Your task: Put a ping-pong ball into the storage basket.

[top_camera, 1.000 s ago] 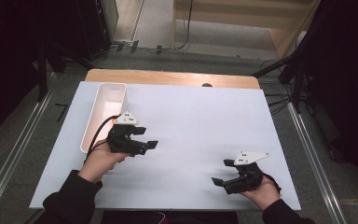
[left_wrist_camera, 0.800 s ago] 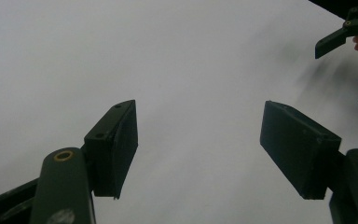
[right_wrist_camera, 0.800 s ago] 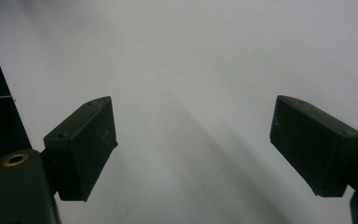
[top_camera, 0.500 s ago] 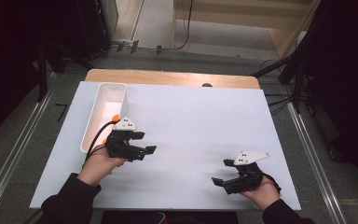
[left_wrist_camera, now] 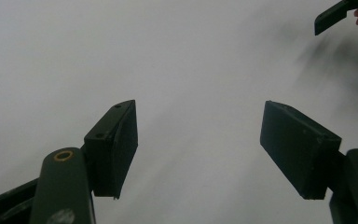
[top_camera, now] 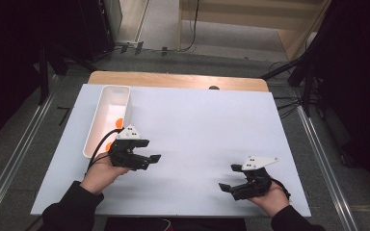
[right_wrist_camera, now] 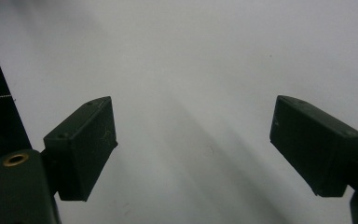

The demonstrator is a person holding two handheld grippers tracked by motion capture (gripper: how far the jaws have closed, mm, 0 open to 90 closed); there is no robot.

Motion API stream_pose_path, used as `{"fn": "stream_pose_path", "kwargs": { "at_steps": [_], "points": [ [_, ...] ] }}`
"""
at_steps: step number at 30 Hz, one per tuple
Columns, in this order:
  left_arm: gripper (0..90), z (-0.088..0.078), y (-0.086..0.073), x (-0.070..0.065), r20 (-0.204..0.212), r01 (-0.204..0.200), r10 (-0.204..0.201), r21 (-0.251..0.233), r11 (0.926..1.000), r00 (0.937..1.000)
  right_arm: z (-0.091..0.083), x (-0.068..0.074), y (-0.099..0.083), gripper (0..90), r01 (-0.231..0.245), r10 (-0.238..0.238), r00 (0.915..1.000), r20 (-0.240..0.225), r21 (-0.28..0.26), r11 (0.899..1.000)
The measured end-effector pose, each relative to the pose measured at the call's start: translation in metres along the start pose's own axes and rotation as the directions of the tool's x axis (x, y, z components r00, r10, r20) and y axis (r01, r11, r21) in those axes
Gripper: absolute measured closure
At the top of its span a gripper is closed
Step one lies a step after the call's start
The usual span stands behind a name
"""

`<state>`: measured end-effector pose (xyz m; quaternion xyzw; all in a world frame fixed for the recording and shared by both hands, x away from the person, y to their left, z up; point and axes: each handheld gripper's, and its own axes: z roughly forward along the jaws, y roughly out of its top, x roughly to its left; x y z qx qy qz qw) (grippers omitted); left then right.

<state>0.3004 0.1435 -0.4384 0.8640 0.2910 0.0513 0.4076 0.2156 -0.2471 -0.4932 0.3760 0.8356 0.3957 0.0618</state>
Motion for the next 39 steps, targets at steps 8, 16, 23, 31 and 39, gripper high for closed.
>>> {"fn": "stream_pose_path", "kwargs": {
  "at_steps": [8, 16, 23, 31, 39],
  "points": [
    [27.9, 0.0, -0.006, -0.005, 0.012, -0.02, 0.02, -0.001, 0.9998, 0.9997, 0.0, 0.0, 0.0, 13.1, 0.0, 0.0, 1.0, 0.001, 0.0, 1.0],
    [27.9, 0.001, -0.015, -0.01, 0.027, -0.028, 0.028, 0.006, 0.9996, 0.9992, 0.0, 0.0, 0.0, 13.1, 0.001, -0.001, 1.0, 0.002, 0.0, 1.0],
    [25.1, 0.002, -0.023, -0.014, 0.043, -0.053, 0.053, 0.001, 0.9986, 0.9977, 0.0, 0.0, 0.0, 13.1, 0.003, -0.003, 1.0, 0.003, -0.002, 1.0],
    [25.1, 0.003, -0.034, -0.015, 0.047, -0.047, 0.045, 0.023, 0.9986, 0.9979, 0.0, 0.0, 0.0, 13.1, 0.0, 0.0, 1.0, 0.003, 0.0, 1.0],
    [25.1, 0.002, -0.044, -0.015, 0.048, -0.058, 0.056, 0.047, 0.9972, 0.9973, 0.001, 0.0, 0.0, 13.1, -0.004, 0.004, 1.0, 0.002, 0.004, 1.0]
  ]
}}
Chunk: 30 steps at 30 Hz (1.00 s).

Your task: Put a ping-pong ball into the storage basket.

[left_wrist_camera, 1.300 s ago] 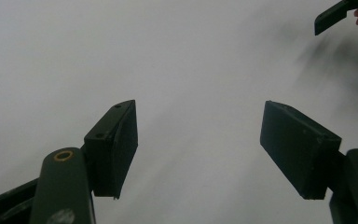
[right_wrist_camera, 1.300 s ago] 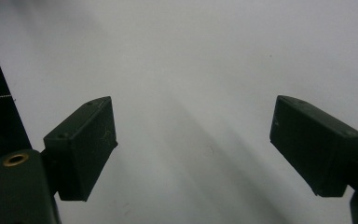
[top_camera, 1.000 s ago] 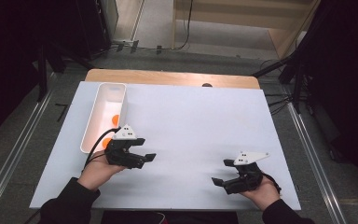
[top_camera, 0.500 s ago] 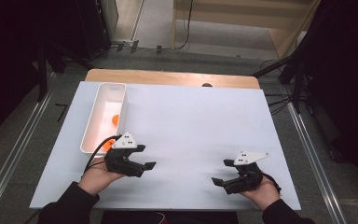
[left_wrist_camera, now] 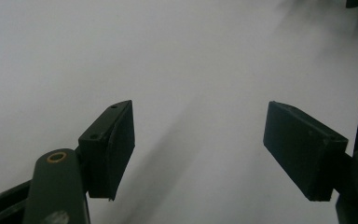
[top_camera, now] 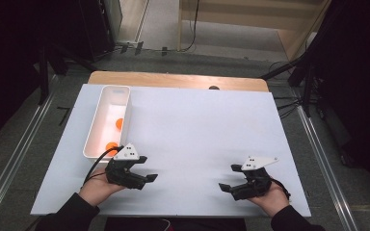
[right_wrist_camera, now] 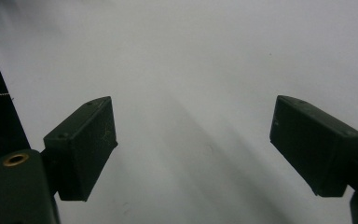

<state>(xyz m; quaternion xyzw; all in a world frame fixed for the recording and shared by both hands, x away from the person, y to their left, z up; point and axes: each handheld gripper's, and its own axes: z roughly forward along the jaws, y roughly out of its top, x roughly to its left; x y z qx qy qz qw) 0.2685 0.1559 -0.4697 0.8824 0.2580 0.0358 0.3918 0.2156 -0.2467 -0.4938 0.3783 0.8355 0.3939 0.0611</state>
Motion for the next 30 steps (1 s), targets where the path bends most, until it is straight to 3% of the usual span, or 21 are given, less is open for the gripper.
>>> {"fn": "stream_pose_path", "kwargs": {
  "at_steps": [30],
  "points": [
    [25.2, -0.002, -0.022, 0.0, -0.005, -0.015, 0.015, 0.07, 0.9974, 0.9999, 0.002, 0.001, -0.001, 13.1, 0.006, -0.006, 1.0, 0.005, -0.001, 1.0]
  ]
}}
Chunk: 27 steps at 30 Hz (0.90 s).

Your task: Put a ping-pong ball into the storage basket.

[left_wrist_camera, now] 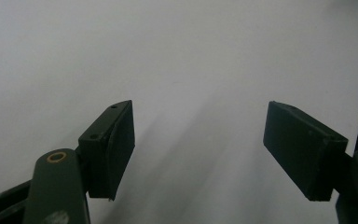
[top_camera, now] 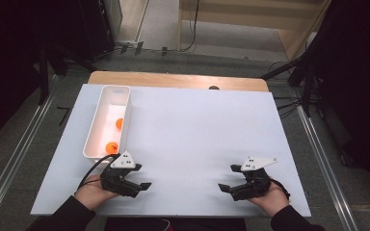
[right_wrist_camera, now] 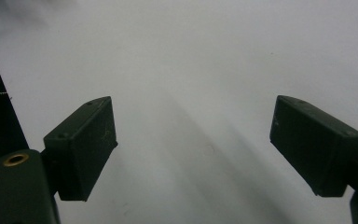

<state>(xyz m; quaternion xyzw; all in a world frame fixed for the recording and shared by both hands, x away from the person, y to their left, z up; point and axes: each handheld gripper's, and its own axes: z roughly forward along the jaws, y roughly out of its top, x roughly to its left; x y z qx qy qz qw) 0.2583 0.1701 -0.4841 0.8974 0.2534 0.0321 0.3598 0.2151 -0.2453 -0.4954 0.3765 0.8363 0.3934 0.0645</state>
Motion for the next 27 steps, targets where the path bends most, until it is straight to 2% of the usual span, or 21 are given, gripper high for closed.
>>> {"fn": "stream_pose_path", "kwargs": {
  "at_steps": [27],
  "points": [
    [25.2, -0.0006, -0.0015, 0.0021, -0.004, 0.0, 0.0, 0.009, 1.0, 1.0, 0.0006, 0.0001, -0.0004, 13.1, 0.005, -0.005, 1.0, -0.004, 0.007, 1.0]
  ]
}}
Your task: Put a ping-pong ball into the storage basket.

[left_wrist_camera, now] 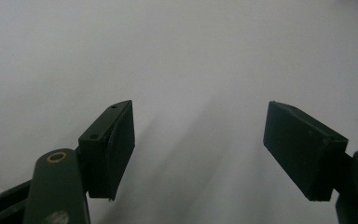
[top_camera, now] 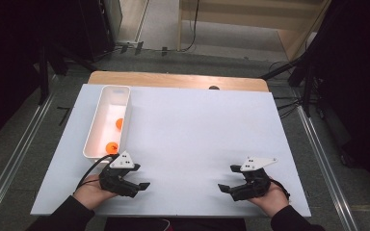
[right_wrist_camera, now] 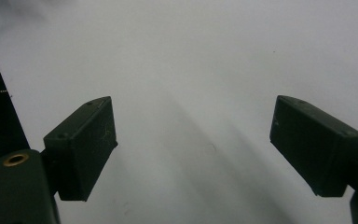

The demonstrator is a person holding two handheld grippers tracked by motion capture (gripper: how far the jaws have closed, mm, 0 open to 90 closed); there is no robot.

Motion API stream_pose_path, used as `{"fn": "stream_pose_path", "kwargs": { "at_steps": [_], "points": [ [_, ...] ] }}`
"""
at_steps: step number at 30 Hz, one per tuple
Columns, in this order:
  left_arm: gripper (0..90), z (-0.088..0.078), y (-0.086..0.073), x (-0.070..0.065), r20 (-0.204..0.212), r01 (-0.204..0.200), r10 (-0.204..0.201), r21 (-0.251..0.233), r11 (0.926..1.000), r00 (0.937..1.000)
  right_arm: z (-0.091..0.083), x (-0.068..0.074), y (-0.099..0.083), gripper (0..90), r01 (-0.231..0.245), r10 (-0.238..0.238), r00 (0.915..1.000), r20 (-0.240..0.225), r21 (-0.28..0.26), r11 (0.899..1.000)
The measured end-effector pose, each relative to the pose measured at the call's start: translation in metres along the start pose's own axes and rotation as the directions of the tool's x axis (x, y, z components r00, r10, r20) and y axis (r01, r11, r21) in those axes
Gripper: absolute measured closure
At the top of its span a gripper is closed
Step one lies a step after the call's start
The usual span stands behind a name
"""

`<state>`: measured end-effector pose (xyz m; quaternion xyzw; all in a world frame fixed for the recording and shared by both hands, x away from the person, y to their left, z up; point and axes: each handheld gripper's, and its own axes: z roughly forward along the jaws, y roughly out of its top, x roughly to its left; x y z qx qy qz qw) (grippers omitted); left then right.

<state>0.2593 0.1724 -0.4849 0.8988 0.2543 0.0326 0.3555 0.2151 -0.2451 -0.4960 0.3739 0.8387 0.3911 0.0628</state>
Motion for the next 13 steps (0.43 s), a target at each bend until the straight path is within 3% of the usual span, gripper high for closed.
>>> {"fn": "stream_pose_path", "kwargs": {
  "at_steps": [13],
  "points": [
    [25.2, 0.0005, -0.0002, 0.0, 0.0, -0.002, 0.002, 0.007, 1.0, 1.0, 0.0003, 0.0001, -0.0001, 13.1, 0.002, -0.002, 1.0, -0.001, 0.002, 1.0]
  ]
}}
